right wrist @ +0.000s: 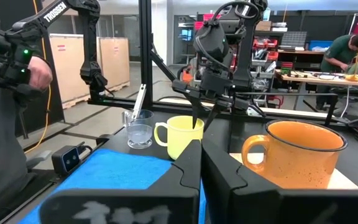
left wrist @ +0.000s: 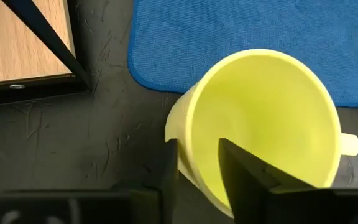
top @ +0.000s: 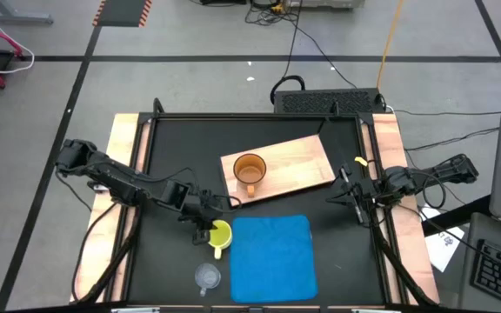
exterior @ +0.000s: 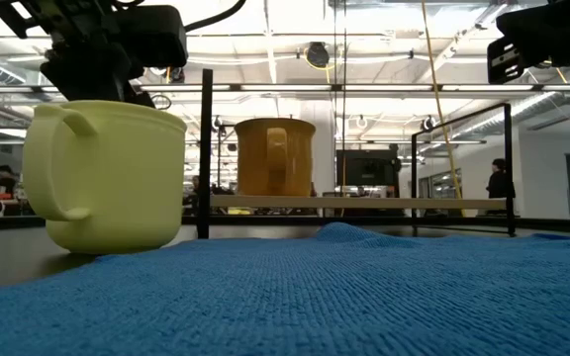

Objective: Stack small to large cups/mugs on shelf
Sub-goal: Put the yellow mug on the shelf

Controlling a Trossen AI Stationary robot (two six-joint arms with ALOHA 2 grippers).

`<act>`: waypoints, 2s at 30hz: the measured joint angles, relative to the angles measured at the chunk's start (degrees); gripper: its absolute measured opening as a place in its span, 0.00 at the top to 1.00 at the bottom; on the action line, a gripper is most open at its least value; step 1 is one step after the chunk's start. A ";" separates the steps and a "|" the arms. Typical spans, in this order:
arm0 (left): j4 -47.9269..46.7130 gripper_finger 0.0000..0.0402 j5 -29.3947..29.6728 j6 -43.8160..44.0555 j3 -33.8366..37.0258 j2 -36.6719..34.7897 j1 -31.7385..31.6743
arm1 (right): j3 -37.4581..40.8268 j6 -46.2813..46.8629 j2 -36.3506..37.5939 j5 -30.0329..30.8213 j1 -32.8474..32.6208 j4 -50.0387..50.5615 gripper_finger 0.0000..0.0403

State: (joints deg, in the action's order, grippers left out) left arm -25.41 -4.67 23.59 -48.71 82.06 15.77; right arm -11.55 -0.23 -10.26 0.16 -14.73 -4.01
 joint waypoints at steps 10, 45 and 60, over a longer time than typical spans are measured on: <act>0.20 0.98 0.25 -1.98 0.00 0.00 0.00 | 0.00 0.00 0.00 0.00 -0.02 0.00 1.00; 0.14 0.99 14.64 -6.46 3.65 -18.97 3.57 | 0.00 1.05 0.02 -0.02 0.00 0.00 1.00; 13.82 0.99 18.09 -3.59 20.92 -33.47 4.61 | -0.01 1.07 0.00 -0.03 0.00 0.51 1.00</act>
State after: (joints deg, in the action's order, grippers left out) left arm -11.59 13.43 20.01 -27.78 48.60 20.38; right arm -11.57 0.84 -10.26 0.13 -14.73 -3.50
